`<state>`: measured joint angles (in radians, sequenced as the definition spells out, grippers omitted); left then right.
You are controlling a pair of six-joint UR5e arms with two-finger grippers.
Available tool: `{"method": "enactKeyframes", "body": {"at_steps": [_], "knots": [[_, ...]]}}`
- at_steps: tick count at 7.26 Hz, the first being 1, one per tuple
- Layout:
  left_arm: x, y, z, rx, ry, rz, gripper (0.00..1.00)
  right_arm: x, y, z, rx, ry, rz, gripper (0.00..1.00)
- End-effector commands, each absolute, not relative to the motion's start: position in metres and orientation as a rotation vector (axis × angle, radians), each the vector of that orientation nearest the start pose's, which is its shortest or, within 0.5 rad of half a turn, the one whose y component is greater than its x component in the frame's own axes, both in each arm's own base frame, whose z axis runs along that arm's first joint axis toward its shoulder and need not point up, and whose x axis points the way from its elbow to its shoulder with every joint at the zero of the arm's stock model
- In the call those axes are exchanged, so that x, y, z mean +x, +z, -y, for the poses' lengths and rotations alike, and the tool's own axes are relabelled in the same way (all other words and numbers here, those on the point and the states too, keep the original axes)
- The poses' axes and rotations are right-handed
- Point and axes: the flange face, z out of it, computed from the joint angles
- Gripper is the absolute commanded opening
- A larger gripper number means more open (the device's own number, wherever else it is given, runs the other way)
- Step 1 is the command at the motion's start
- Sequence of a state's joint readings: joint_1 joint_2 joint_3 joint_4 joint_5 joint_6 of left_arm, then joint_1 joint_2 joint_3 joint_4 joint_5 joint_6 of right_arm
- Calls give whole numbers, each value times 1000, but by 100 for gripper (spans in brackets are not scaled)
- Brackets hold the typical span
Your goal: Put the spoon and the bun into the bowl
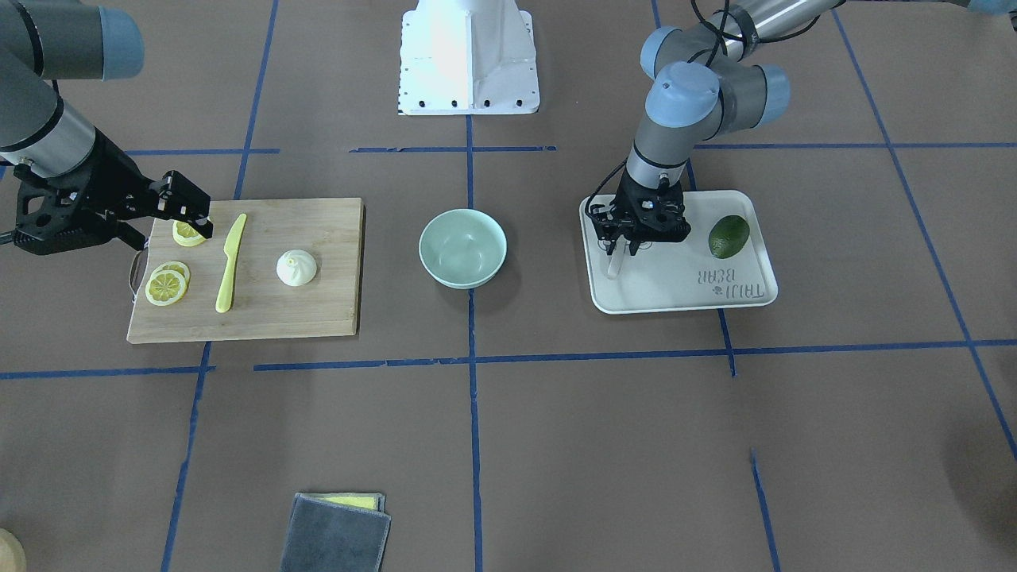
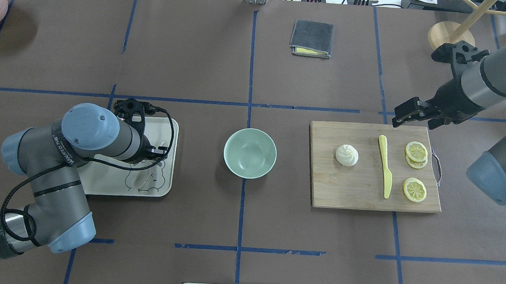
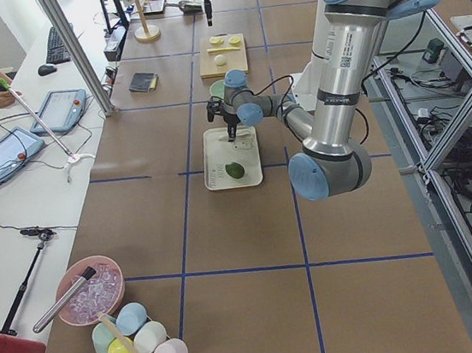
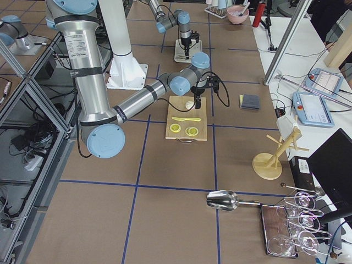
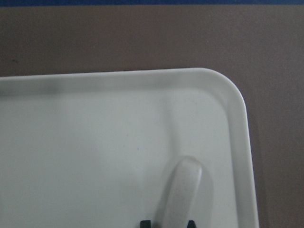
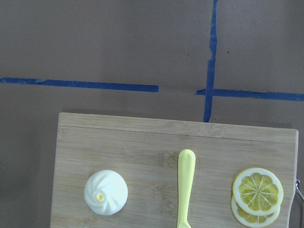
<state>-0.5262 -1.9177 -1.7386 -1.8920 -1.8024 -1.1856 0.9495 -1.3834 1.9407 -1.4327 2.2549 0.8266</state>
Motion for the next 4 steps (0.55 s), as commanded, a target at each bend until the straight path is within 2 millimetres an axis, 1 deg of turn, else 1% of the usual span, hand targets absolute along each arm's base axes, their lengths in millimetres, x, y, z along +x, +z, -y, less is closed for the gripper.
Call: {"method": "enactKeyframes", "body": {"at_steps": [1,2,3,4], "knots": [[483,354,408,175,-34,-852,2,-264,367,475,70,-58,923,100],[481,350,408,178,-34,-859,0,-272,360,478,80,-68,925,100],[478,349,409,181,-36,-857,0,-284,357,475,81,-71,918,100],[461,347,426,198,-70,-854,0,-301,353,469,75,-66,911,100]]}}
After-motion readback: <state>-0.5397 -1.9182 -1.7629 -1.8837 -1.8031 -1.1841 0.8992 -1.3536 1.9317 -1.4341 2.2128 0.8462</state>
